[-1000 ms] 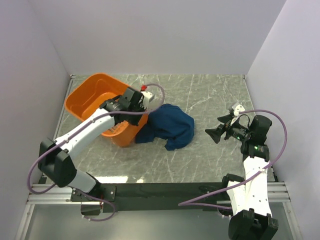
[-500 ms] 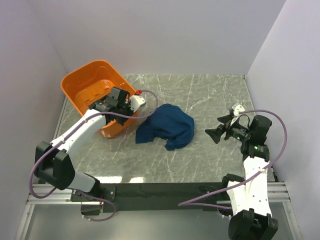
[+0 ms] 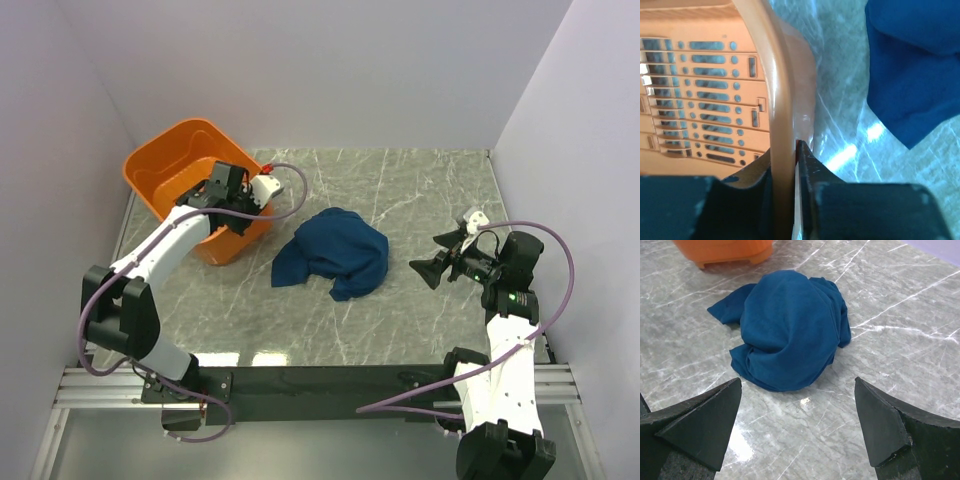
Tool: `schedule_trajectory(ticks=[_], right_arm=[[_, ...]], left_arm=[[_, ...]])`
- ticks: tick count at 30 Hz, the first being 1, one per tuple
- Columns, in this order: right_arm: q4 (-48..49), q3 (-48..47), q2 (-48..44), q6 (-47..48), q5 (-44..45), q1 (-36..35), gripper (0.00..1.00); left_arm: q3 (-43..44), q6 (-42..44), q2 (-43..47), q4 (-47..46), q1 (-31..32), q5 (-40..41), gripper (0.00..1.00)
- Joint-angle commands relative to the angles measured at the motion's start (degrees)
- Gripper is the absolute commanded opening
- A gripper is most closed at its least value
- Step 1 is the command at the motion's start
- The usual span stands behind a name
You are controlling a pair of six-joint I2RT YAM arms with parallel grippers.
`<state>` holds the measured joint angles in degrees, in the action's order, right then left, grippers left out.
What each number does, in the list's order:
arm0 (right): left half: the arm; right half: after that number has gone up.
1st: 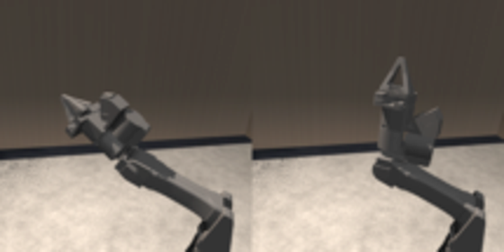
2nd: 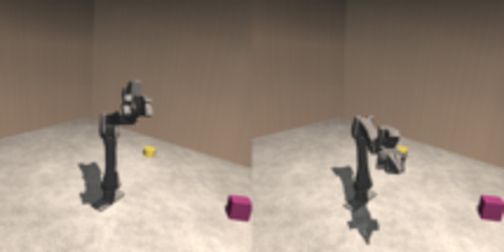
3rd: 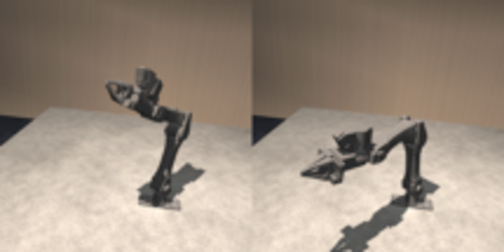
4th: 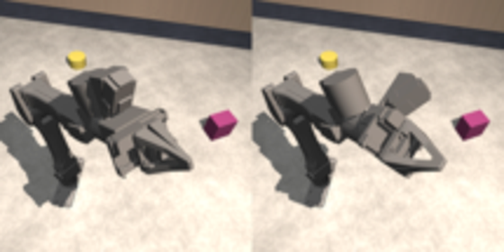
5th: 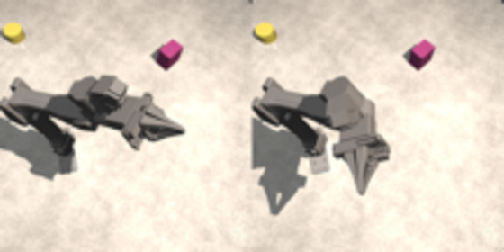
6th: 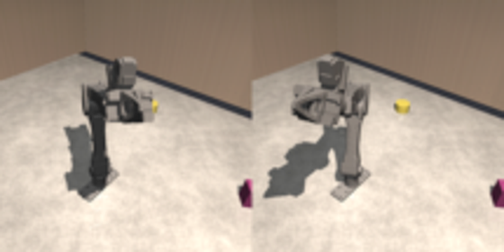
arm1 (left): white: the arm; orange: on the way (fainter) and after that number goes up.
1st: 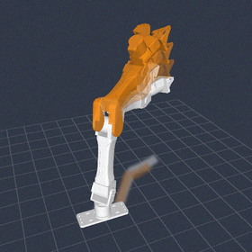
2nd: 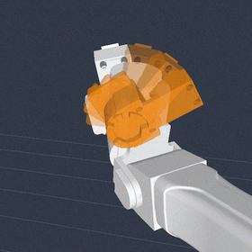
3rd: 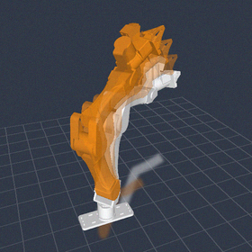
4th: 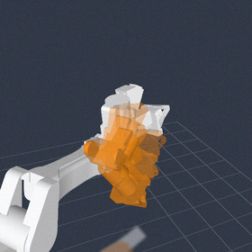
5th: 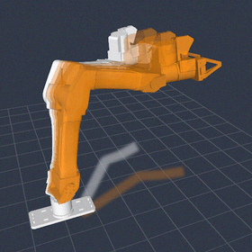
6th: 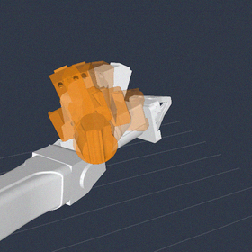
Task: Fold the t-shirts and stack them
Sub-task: Flatten the tshirt out
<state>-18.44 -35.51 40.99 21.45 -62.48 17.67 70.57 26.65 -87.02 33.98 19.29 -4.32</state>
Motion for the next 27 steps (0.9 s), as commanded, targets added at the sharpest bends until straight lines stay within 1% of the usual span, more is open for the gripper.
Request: schedule_trajectory(ticks=[1, 2, 3, 5, 6, 8, 9, 10, 11, 12, 15, 16, 17, 18, 19, 20, 21, 22, 23, 24, 26, 27], right_arm=[[-0.1, -1.0, -0.8, 1.1, -1.4, 0.5, 1.0], [-0.3, -1.1, -0.9, 1.2, -1.3, 0.5, 1.0], [-0.4, -1.1, -1.0, 1.3, -1.4, 0.5, 1.0], [-0.4, -1.1, -1.1, 1.5, -1.3, 0.5, 1.0], [-0.5, -1.1, -1.2, 1.5, -1.3, 0.5, 1.0], [-0.5, -1.1, -1.1, 1.6, -1.3, 0.5, 1.0], [-0.5, -1.1, -1.3, 1.7, -1.3, 0.4, 1.0], [-0.5, -1.1, -1.2, 1.7, -1.3, 0.5, 1.0], [-0.6, -1.1, -1.3, 1.8, -1.3, 0.5, 1.0], [-0.5, -1.1, -1.3, 1.7, -1.4, 0.5, 1.0], [-0.4, -1.1, -1.2, 1.6, -1.5, 0.5, 1.0], [-0.4, -1.1, -1.1, 1.5, -1.6, 0.5, 1.0], [-0.3, -1.1, -1.0, 1.4, -1.6, 0.5, 1.0], [-0.3, -1.1, -1.1, 1.4, -1.7, 0.5, 1.0], [-0.2, -1.0, -1.0, 1.4, -1.5, 0.5, 1.0], [-0.3, -1.0, -1.0, 1.3, -1.4, 0.5, 1.0], [-0.1, -0.9, -1.0, 1.2, -1.3, 0.4, 1.0], [-0.1, -0.8, -1.1, 1.3, -1.2, 0.5, 1.0], [-0.2, -0.8, -1.1, 1.2, -1.2, 0.5, 1.0], [0.0, -0.8, -1.2, 1.0, -1.2, 0.5, 1.0], [0.0, -0.7, -1.0, 1.0, -1.2, 0.5, 1.0], [0.1, -0.7, -1.0, 0.9, -1.2, 0.6, 1.0]], left_arm=[[4.6, 3.3, -0.7, -8.3, -1.8, 0.5, 0.22], [4.9, 2.5, -1.0, -8.6, -2.1, 0.9, 0.24], [5.8, 2.2, -1.5, -8.8, -2.4, 1.0, 0.38], [6.7, 1.0, -1.5, -8.8, -2.6, 0.9, 0.54], [7.5, 0.6, -1.2, -8.7, -2.6, 0.4, 0.65], [8.2, -1.3, 0.3, -8.8, -2.6, -0.2, 0.73], [8.5, -2.1, 1.9, -8.8, -2.6, -1.2, 0.81], [8.4, -2.9, 3.1, -9.0, -2.6, -2.1, 0.86], [8.0, -4.8, 4.2, -9.5, -2.6, -2.6, 0.95], [7.7, -6.3, 6.6, -10.2, -2.6, -3.8, 1.0], [6.4, -13.3, 9.8, -13.2, -2.6, -4.3, 0.99], [6.3, -18.9, 9.9, -14.9, -2.6, -3.4, 1.0], [7.1, -21.7, 9.6, -15.1, -2.6, -3.0, 0.99], [8.1, -24.4, 8.1, -14.9, -2.7, -2.4, 0.99], [9.3, -31.4, 6.8, -14.5, -2.7, -0.6, 1.0], [12.9, -34.4, 5.1, -12.2, -2.8, 0.4, 0.99], [14.9, -36.5, 1.3, -10.7, -3.5, -0.2, 0.99], [17.0, -38.2, -0.6, -8.9, -3.8, -1.3, 0.99], [20.7, -43.5, -2.5, -7.0, -4.3, -0.4, 0.99], [22.5, -45.7, -6.0, -5.9, -5.0, -0.3, 0.99], [26.4, -50.8, -8.8, -5.1, -5.1, 1.8, 0.97], [27.2, -52.4, -10.9, -5.1, -5.1, 2.5, 0.94]])
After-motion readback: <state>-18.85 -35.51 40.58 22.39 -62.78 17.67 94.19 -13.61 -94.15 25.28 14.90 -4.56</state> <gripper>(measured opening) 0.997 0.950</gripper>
